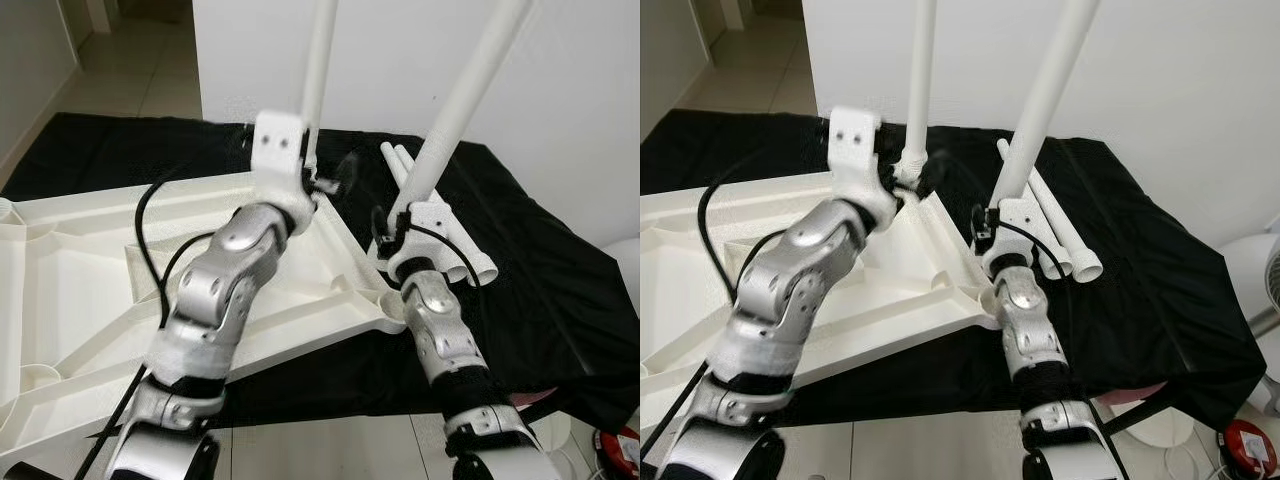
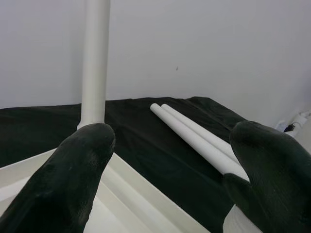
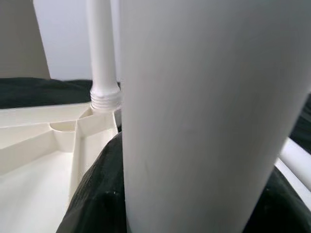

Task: Building children table

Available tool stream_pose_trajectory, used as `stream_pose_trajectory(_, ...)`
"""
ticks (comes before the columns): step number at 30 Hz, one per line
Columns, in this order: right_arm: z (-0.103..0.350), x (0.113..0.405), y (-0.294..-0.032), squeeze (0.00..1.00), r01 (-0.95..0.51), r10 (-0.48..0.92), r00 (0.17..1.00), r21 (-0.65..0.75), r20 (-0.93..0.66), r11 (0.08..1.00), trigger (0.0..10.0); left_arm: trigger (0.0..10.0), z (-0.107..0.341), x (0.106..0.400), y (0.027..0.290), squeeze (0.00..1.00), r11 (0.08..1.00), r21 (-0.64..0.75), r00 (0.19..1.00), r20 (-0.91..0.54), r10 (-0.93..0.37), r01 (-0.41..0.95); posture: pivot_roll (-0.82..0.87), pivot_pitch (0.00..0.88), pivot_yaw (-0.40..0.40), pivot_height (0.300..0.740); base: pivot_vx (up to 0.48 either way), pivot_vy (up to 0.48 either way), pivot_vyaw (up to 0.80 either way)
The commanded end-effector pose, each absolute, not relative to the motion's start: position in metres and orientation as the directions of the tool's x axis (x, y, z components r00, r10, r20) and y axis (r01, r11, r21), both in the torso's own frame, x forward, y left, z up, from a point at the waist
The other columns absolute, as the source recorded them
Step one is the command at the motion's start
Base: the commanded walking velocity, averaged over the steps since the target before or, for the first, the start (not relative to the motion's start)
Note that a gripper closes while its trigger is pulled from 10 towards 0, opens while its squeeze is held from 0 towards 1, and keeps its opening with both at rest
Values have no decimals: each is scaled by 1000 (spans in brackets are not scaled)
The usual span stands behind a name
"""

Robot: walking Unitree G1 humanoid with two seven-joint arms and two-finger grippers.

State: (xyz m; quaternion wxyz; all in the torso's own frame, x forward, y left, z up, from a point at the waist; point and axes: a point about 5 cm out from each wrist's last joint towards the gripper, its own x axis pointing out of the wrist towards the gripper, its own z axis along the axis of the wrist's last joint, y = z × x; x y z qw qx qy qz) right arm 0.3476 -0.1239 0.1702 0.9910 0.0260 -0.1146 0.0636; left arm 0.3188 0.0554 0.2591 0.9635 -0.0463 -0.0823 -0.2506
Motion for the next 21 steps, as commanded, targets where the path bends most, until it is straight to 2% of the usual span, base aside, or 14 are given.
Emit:
stream_pose_trajectory(1, 174, 346, -126, 0, -146, 135, 960, 28, 245, 989, 10000, 10000, 262, 308, 42, 0, 760, 13, 741, 213, -637, 649, 13, 0, -91, 740, 0, 0, 0)
stream_pose_trajectory(16, 171, 324, -130, 0, -200, 190, 951, 13, 244, 980, 10000, 10000, 235, 303, 55, 0, 807, 41, 788, 191, -585, 589, 10, 0, -78, 740, 0, 0, 0)
stream_pose_trajectory(21, 166, 318, -127, 0, -221, 218, 949, -10, 226, 975, 10000, 10000, 220, 302, 61, 0, 810, 113, 797, 148, -586, 575, 1, 0, -61, 740, 0, 0, 0)
